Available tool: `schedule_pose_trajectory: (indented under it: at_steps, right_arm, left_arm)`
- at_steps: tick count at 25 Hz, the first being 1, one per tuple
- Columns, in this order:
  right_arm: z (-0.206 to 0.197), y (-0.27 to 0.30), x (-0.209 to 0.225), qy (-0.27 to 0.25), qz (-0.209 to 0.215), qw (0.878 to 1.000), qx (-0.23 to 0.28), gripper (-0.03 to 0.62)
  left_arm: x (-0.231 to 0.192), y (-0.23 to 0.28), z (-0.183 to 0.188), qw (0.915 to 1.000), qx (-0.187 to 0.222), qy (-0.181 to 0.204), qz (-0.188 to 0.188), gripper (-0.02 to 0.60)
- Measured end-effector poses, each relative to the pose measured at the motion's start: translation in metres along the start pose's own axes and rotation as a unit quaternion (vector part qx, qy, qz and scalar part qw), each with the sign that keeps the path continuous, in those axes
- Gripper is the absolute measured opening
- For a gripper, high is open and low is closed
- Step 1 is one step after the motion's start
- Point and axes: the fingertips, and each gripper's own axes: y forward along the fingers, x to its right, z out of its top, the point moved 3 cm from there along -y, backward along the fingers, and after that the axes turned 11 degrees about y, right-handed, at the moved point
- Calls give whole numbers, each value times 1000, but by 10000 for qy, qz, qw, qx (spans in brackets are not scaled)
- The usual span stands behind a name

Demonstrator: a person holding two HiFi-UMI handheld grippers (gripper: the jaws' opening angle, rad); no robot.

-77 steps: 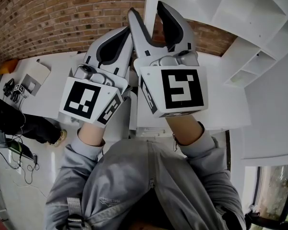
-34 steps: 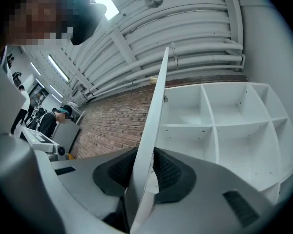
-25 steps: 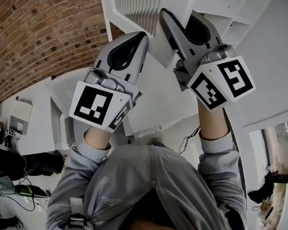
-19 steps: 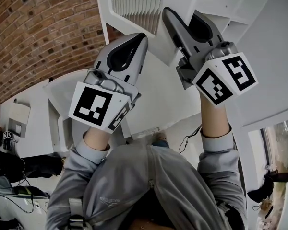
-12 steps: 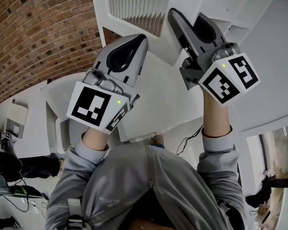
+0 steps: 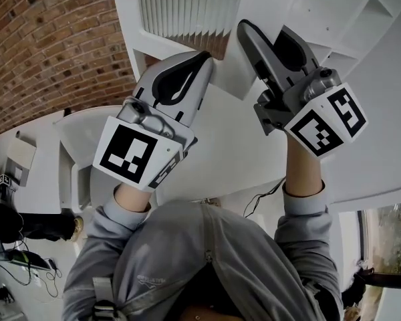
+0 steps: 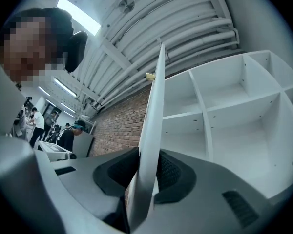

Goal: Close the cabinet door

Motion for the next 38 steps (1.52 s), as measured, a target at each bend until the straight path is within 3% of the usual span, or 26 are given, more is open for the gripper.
schedule_pose_trajectory:
  at_steps: [15, 24, 38]
  right_arm:
    - [-3, 17, 58, 307, 976, 9947, -42, 110]
    - [-10, 29, 86, 443, 1488, 9879, -56, 112]
    - [-14, 39, 113, 558, 1918, 9798, -109, 115]
  left_arm:
    - [-10, 54, -22, 9982, -245, 123, 524, 6]
    - [-14, 73, -43, 9968, -427, 181, 649, 6]
    - [-23, 100, -57, 9935, -672, 360, 851, 6]
